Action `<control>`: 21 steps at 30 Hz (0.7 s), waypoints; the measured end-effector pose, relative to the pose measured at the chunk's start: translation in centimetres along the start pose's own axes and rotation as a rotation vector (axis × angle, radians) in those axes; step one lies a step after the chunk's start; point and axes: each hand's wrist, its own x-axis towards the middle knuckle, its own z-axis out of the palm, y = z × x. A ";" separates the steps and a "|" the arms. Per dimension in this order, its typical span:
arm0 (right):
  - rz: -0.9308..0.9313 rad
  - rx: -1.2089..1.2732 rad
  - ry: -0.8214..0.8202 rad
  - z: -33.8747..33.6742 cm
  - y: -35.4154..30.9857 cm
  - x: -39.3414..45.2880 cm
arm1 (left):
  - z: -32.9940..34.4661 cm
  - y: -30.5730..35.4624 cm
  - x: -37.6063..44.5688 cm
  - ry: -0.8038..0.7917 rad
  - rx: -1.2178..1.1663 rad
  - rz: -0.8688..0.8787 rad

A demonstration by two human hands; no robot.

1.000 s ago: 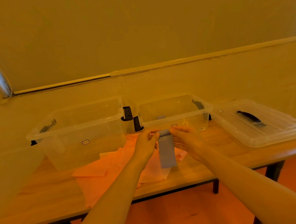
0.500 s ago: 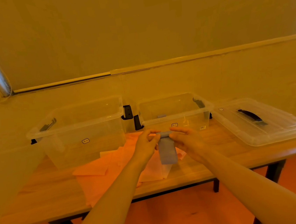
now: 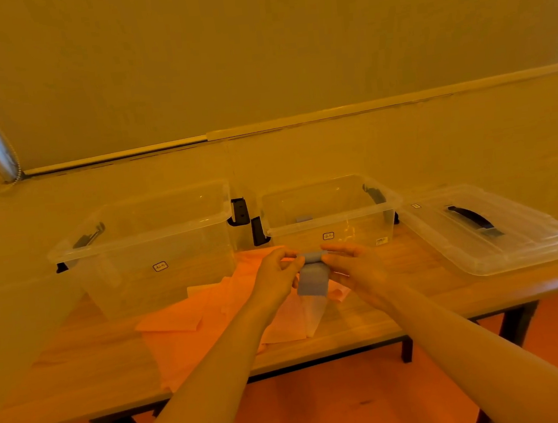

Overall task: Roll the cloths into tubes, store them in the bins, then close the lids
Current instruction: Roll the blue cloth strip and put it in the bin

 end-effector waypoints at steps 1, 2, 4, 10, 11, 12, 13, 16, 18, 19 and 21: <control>0.008 -0.008 -0.004 0.0 0.1 0.0 | 0.1 0.0 0.0 0.002 -0.019 0.004; 0.016 -0.032 -0.016 0.0 0.2 0.0 | 0.1 0.1 0.0 0.003 -0.033 0.008; 0.022 -0.097 -0.043 -0.1 0.5 0.2 | 0.2 0.1 0.0 0.006 -0.043 0.012; -0.010 -0.182 -0.016 -0.3 0.6 0.5 | 0.3 -0.1 0.0 0.010 -0.038 0.027; -0.015 -0.180 -0.027 -0.4 0.5 0.4 | 0.4 -0.2 0.1 0.013 -0.044 0.029; -0.019 -0.176 -0.033 -0.4 0.5 0.4 | 0.4 -0.2 0.1 0.017 -0.049 0.031; -0.022 -0.173 -0.031 -0.5 0.4 0.3 | 0.5 -0.3 0.1 0.021 -0.050 0.035; -0.031 -0.172 -0.010 -0.4 0.3 0.2 | 0.7 -0.3 0.1 0.029 -0.042 0.050; -0.034 -0.181 0.005 -0.5 0.3 0.3 | 0.8 -0.3 0.2 0.038 -0.041 0.051; -0.031 -0.183 0.001 -0.5 0.3 0.3 | 0.8 -0.3 0.2 0.042 -0.040 0.052; -0.020 -0.173 -0.026 -0.7 0.2 0.3 | 0.7 -0.3 0.3 0.045 -0.034 0.060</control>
